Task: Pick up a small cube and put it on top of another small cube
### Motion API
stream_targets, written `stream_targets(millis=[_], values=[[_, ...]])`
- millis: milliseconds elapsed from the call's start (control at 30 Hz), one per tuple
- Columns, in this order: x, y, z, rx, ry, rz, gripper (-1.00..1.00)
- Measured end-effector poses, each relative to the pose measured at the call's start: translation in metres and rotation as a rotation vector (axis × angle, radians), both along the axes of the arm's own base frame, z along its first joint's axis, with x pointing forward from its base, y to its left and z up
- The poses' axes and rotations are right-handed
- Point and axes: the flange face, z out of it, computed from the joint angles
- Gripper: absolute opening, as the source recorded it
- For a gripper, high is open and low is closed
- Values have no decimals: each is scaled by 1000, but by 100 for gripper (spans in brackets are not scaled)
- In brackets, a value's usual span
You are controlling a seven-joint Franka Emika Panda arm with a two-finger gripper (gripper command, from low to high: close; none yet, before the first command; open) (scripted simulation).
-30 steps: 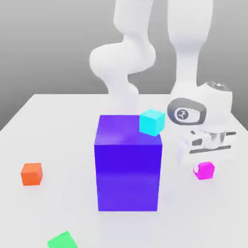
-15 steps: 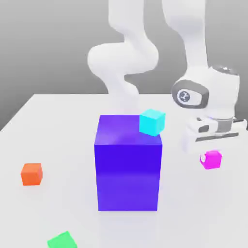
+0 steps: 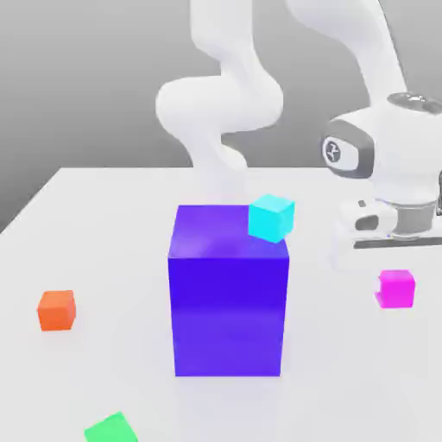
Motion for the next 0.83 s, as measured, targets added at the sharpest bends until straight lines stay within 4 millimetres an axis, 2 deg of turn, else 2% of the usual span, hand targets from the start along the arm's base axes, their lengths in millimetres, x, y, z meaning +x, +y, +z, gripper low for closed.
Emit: stream_targets(millis=[100,167,267,367,467,500,533,600,633,800,833], values=[[59,-54,17,26,-3,-211,-100],[84,-95,20,24,9,-340,-100],[112,-161,19,9,32,-532,-100],[128,-234,15,-14,54,-722,-100],[129,-308,7,-46,80,-906,-100],[127,-325,-4,-58,90,-948,-100],[126,-334,-16,-64,95,-969,-100],[125,-340,-46,-69,98,-985,-100],[125,-340,-59,-71,99,-987,100],[125,-340,-59,-70,99,-987,100],[124,-341,-66,-71,101,-988,100]])
